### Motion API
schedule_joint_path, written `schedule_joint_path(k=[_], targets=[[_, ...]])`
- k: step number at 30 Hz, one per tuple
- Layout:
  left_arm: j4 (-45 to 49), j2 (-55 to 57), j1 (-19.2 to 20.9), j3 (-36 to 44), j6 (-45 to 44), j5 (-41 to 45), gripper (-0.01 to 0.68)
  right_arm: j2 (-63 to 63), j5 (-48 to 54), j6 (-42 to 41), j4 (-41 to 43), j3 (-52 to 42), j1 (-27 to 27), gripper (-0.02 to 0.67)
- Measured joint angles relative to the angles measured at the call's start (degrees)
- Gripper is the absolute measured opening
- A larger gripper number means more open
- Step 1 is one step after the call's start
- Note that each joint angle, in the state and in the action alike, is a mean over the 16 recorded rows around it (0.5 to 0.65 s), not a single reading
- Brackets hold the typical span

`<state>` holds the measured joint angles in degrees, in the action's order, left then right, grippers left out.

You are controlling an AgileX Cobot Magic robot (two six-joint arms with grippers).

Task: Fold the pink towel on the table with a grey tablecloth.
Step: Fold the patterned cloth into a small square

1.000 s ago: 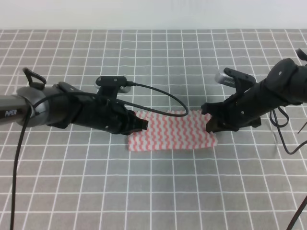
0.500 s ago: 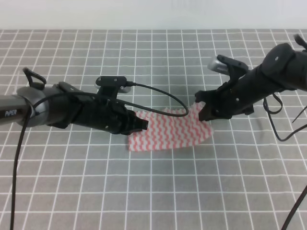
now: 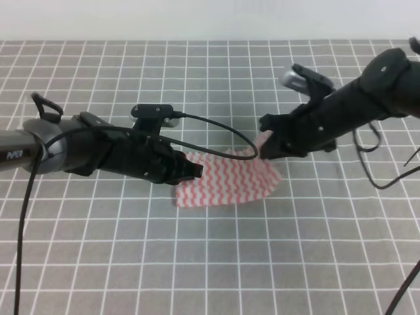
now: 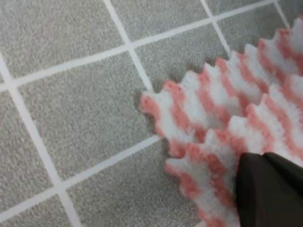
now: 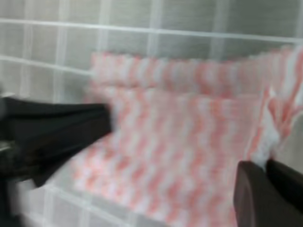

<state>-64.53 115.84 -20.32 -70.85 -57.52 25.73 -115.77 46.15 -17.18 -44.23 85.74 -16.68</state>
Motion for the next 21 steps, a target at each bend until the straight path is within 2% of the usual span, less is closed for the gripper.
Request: schedule_joint_path(k=[13,21], targets=[[0.2,-2.1,0.2,-0.2,0.0,0.3,-0.003,-0.8,-4.0,-4.3,-6.4,0.0,-4.5,-0.012],[0.6,-5.0,2.1,-0.2,0.2,4.4,-0.003,-1.4,-5.5,-5.0,-7.9,0.0,-5.4,-0.012]])
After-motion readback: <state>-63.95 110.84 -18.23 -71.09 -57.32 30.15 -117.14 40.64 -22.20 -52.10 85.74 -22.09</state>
